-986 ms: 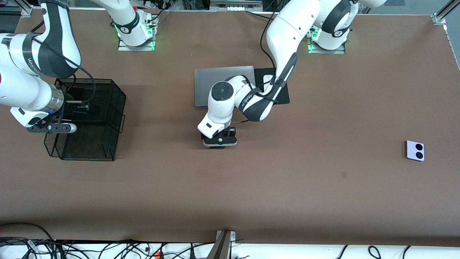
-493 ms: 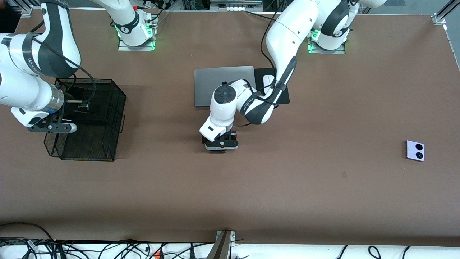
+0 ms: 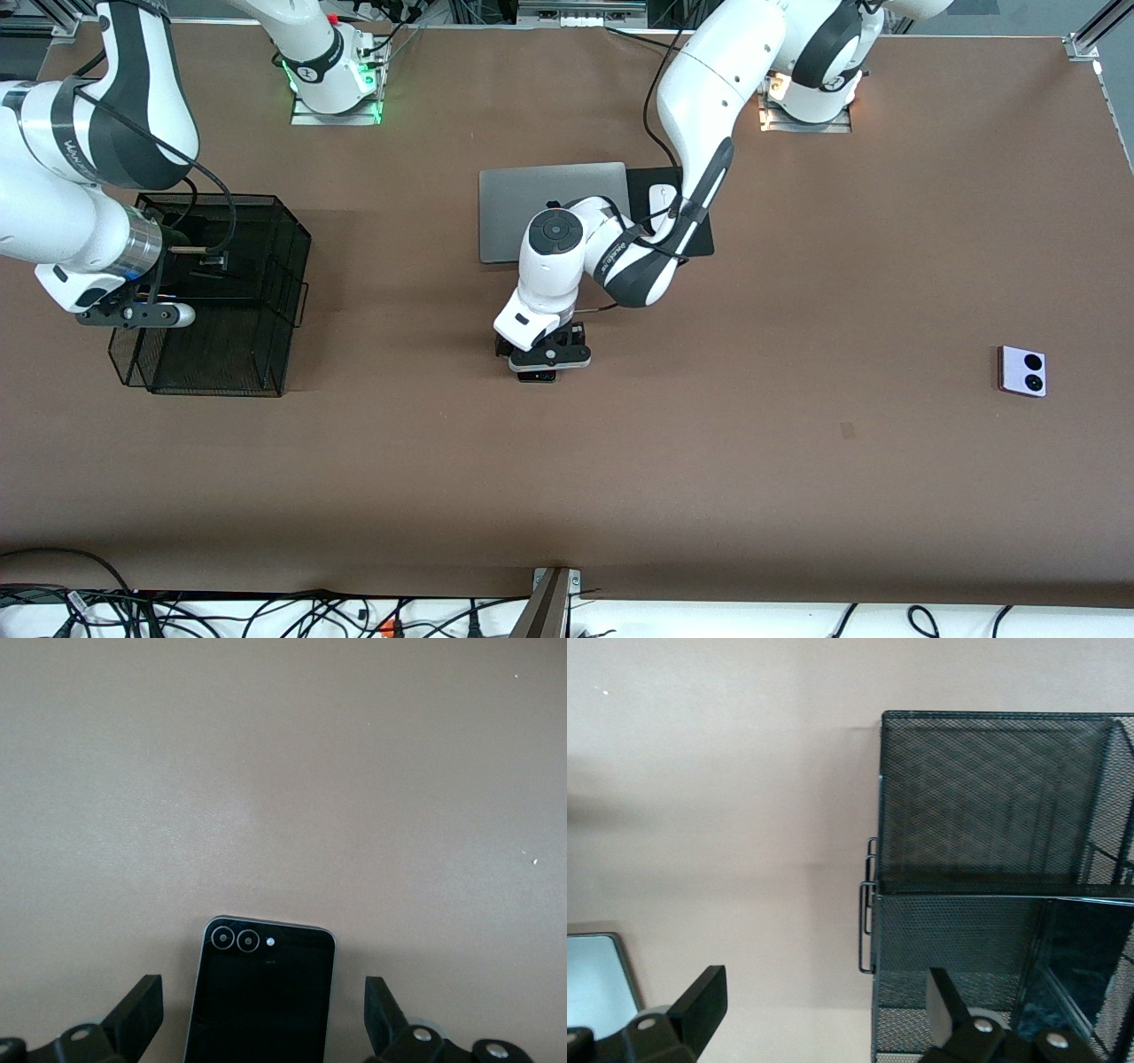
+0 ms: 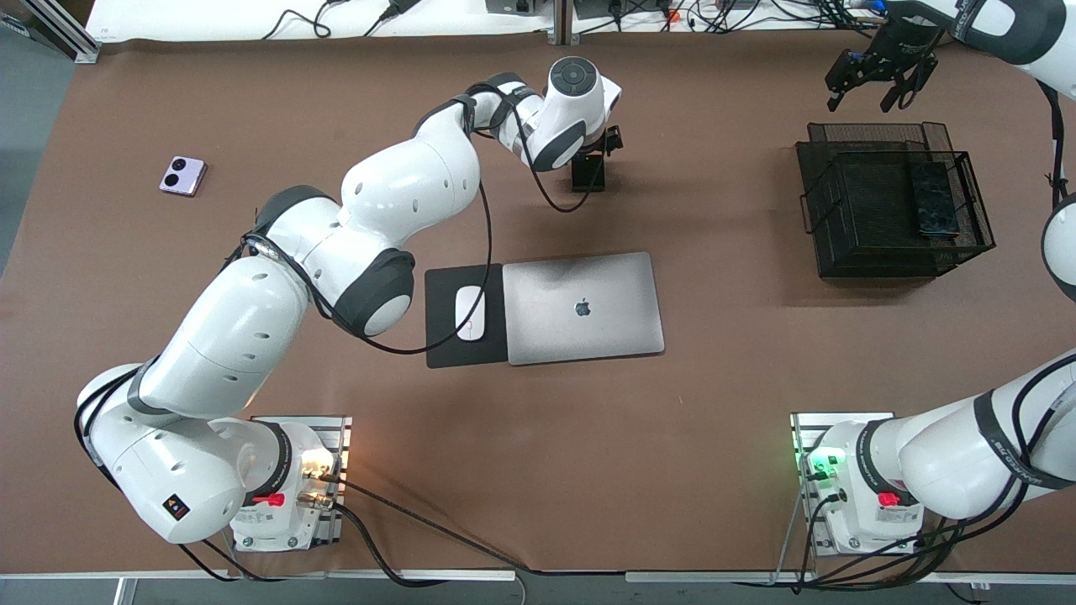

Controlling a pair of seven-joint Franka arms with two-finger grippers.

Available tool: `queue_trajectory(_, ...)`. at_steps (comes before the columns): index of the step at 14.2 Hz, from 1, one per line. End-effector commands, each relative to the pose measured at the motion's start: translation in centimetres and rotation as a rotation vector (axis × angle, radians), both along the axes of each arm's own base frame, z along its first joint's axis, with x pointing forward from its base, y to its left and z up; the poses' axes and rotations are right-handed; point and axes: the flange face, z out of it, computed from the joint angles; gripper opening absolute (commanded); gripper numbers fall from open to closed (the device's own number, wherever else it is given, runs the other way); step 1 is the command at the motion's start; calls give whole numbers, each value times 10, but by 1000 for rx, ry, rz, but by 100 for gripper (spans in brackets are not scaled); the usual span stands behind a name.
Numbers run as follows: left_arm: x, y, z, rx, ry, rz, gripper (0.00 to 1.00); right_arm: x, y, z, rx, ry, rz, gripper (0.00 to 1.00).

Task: Place phones with both arms
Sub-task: 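Set the flip phone down with the left gripper while the right gripper withdraws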

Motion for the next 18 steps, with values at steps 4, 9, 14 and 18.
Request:
queue_trajectory(4, 14, 10, 40, 32, -11, 23, 100, 1, 14, 16, 19, 0, -6, 99)
queue_trajectory(9, 37, 59, 104, 120, 69, -101, 100, 0, 18, 25, 12, 3, -24, 99)
queue_trajectory(14, 48, 129, 91, 275, 279, -271, 100, -1, 119, 36, -5, -26, -43, 99)
queue_trajectory(18, 54, 234, 106, 301, 366, -343, 100, 13, 215, 22, -33, -57, -23, 99)
